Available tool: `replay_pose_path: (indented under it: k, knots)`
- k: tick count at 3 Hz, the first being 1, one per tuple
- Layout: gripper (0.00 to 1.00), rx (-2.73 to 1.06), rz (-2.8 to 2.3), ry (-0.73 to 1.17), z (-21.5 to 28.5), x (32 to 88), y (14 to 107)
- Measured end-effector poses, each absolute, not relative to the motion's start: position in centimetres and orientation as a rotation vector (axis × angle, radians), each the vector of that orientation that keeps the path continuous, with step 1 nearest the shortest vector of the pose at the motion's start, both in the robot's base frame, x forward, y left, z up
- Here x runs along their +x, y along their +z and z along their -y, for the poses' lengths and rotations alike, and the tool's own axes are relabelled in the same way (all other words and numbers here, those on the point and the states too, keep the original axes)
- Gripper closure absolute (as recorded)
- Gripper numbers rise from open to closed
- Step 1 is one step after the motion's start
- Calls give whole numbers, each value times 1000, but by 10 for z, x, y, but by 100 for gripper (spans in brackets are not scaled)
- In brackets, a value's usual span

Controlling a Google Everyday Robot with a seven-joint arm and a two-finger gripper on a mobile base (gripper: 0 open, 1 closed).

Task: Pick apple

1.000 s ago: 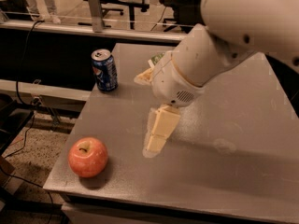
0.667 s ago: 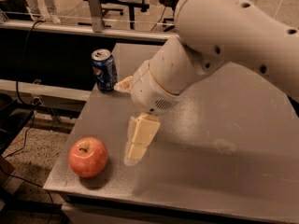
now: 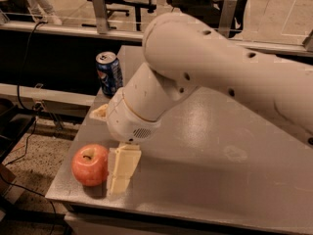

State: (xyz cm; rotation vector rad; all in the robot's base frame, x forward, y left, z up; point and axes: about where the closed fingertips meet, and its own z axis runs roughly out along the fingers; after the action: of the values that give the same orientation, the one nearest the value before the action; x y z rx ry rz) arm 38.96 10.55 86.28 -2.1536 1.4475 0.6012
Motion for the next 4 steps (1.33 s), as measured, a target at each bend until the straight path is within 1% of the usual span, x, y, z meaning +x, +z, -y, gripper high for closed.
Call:
replay_pose_path:
  k: [1,3,4]
  knots:
    - [3,-2195,-1422,627,-118,378,853]
    - [49,-2213,-1426,645,-123,376,850]
    - [72,-2173,-1479,647,-109,387,868]
